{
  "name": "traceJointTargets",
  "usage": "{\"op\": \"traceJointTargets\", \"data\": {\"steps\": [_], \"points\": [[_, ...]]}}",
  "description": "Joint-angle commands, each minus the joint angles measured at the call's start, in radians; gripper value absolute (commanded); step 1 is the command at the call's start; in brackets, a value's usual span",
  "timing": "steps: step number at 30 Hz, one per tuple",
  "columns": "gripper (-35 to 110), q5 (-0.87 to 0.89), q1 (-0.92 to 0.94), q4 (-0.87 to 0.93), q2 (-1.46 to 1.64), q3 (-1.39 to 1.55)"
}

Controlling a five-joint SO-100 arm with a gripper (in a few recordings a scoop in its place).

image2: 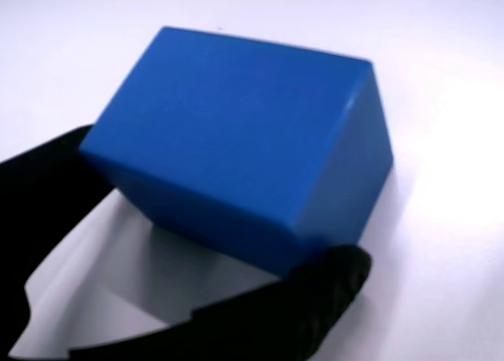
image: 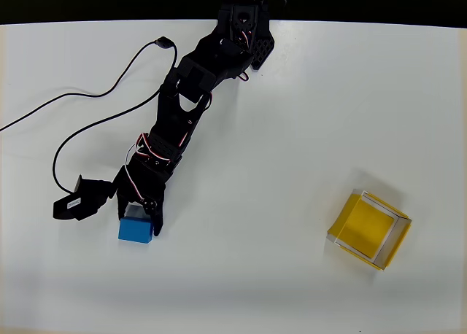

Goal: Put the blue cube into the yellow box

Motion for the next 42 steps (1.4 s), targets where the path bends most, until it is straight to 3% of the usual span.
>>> {"op": "traceJointTargets", "data": {"steps": [1,28,42], "points": [[44,-0.028,0.031,-0.021,0.092,-0.077],[34,-0.078,0.018,-0.034,0.066,-0.153],[32,-0.043,-0.083,0.005,0.348,-0.018]]}}
